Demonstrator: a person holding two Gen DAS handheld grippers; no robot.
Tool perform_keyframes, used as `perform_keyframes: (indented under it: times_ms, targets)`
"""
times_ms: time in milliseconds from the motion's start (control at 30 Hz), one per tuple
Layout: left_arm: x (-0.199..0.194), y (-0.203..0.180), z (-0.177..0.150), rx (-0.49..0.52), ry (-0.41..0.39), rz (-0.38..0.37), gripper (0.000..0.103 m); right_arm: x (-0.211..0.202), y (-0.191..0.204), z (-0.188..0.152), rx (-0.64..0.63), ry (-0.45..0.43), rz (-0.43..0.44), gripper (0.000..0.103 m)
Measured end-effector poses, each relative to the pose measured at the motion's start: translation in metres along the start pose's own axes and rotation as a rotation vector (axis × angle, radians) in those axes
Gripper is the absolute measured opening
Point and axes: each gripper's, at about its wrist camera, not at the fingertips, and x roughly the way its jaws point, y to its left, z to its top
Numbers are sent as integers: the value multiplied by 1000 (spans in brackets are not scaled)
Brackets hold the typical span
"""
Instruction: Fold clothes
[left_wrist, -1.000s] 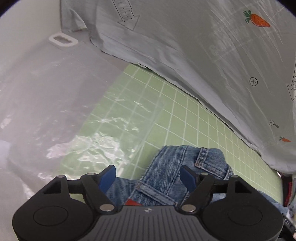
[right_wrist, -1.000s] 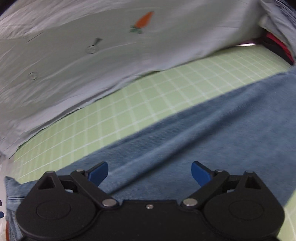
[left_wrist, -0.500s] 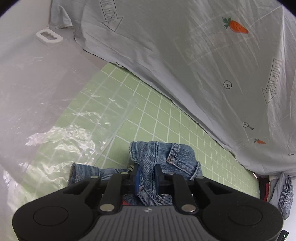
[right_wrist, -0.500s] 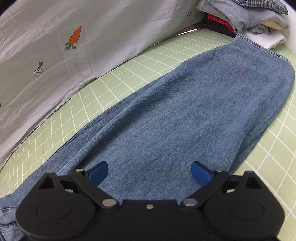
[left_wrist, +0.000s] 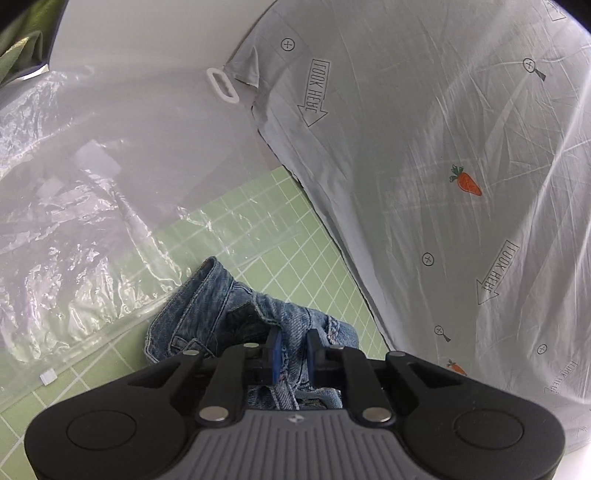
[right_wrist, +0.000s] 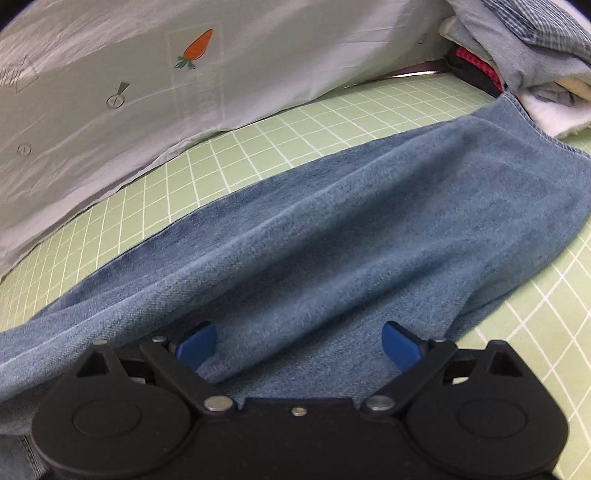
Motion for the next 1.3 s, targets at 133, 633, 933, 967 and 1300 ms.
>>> perform_keyframes:
  times_ms: [133,633,933,967,1300]
  targets:
    - [23,-1,7,-4,-3,31,14,9,21,11,-194,8,-22,97]
    - [157,-2,53,29,56,234,16,88,84,74,-367,-4,-22,97]
    - [143,-4,45,104,4,322,76,78,60,89,-159,-27,-51,98]
    - [136,-7,39,131,-5,333,82,70,52,87,-129,-38,-53,98]
    - [80,-38,-42,350,-23,376,91,-14,-51,25,34,-71,-122,103]
